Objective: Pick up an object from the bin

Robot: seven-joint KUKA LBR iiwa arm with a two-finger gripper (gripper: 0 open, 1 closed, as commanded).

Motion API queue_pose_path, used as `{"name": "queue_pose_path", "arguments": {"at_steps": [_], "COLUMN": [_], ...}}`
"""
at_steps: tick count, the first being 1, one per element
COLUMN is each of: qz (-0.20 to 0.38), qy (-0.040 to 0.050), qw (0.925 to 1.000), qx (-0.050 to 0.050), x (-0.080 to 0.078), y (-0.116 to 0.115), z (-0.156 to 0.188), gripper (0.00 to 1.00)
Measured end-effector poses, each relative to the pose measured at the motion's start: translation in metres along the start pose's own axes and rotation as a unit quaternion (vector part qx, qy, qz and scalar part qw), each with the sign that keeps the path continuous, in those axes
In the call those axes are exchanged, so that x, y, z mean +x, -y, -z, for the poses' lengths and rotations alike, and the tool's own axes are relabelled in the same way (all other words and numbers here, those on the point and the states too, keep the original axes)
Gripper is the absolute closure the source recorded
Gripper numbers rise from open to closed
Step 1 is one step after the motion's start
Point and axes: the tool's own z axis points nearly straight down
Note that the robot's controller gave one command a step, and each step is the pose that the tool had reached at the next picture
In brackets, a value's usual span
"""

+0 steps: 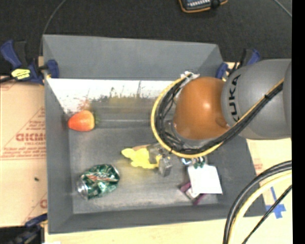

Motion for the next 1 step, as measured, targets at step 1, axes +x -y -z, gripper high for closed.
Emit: {"name": "queue_pose_path", "arguments": {"at_steps": [1], "qz": [0.004], "qy": [0.0006], "qw": [1.0], "qx": [0.0], "x": [0.0021], "y": [-0.0054], "z": [0.0248], "gripper": [1.0]}}
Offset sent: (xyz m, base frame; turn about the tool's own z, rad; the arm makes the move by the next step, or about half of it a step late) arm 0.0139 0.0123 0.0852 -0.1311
